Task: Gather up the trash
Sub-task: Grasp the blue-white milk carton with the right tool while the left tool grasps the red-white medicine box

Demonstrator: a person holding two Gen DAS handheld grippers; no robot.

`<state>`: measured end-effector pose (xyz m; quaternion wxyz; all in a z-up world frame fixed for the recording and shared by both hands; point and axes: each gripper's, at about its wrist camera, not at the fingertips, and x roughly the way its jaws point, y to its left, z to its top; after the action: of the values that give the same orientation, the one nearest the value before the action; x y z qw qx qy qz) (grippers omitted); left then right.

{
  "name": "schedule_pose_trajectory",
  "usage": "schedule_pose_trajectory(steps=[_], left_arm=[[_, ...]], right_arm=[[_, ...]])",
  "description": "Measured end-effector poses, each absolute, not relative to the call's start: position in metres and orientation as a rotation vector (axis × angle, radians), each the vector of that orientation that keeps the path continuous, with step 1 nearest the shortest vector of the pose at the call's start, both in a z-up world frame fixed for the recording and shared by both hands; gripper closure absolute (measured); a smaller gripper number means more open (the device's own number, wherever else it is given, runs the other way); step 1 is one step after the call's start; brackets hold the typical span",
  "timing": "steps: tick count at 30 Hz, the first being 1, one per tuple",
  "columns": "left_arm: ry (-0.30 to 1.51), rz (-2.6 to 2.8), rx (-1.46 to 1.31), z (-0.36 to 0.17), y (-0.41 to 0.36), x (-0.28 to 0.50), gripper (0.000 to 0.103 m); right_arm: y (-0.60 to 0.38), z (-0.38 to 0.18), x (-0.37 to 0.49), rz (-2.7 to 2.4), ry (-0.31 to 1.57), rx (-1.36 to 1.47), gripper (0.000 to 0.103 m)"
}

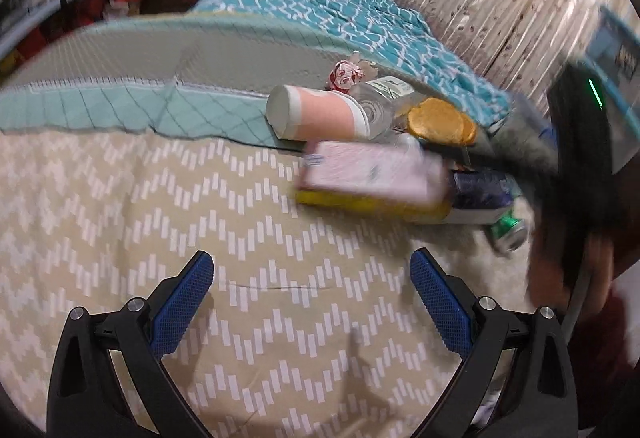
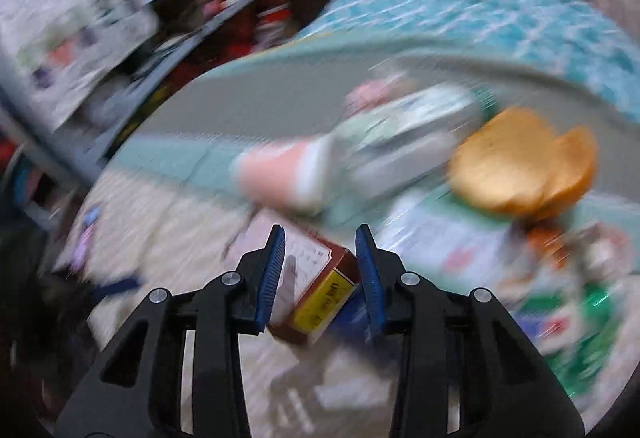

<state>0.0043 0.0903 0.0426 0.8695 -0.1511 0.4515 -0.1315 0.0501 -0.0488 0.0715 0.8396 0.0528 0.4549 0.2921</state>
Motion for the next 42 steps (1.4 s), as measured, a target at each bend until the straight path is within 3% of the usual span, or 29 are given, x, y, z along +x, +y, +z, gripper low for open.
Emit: schedule_pose_trajectory(steps=[6,7,10,11,16,19,27,30,32,35,39,40,41,42], left_arm=[[0.989,-0.279,-0.421,0.034,0.106,0.023,0.009],[0.998,-0.278,-0.409,0.034,0.100,0.027,0.009],[1.039,-0.277,-0.349,0.031,0.075,0.044,0.009],[1.057,-0.278,-0.322,0.030,0.064,0.052,0.009],[1.100,-0.199,-0.174,0.018,0.027,0.083,0.009],[1.094,-0.153,-0.113,0.011,0.020,0.084,0.009],[1.082,-0.112,-0.094,0.010,0.054,0.062,0.010],[1.081,-0.109,-0.082,0.011,0.056,0.056,0.009],[1.083,-0.102,-0.060,0.010,0.050,0.059,0.009],[1.079,-0.086,-0.027,0.009,0.040,0.064,0.010],[1.050,-0.044,0.047,0.007,0.033,0.057,0.018],[1.040,-0.041,0.066,0.008,0.032,0.054,0.026],[1.036,-0.051,0.064,0.010,0.031,0.051,0.039],[1.038,-0.055,0.063,0.013,0.032,0.048,0.042]], right_arm=[[-0.065,0.067,-0.033,0.684,0.875,0.090,0.062],[-0.075,0.070,-0.036,0.638,0.847,0.093,0.058],[-0.114,0.082,-0.028,0.421,0.733,0.085,0.028],[-0.121,0.084,-0.022,0.391,0.725,0.078,0.028],[-0.156,0.079,0.036,0.319,0.754,0.205,0.030],[-0.165,0.069,0.056,0.362,0.818,0.302,0.046],[-0.133,0.052,-0.044,0.524,0.860,0.189,0.047],[-0.125,0.055,-0.066,0.454,0.797,0.046,0.036],[-0.118,0.056,-0.063,0.437,0.769,-0.012,0.019],[-0.108,0.049,-0.048,0.467,0.781,-0.055,0.010],[-0.089,0.028,-0.028,0.494,0.843,-0.127,0.010],[-0.085,0.024,-0.025,0.492,0.860,-0.130,0.015],[-0.081,0.019,-0.022,0.531,0.897,-0.117,0.041],[-0.081,0.020,-0.027,0.527,0.892,-0.112,0.044]])
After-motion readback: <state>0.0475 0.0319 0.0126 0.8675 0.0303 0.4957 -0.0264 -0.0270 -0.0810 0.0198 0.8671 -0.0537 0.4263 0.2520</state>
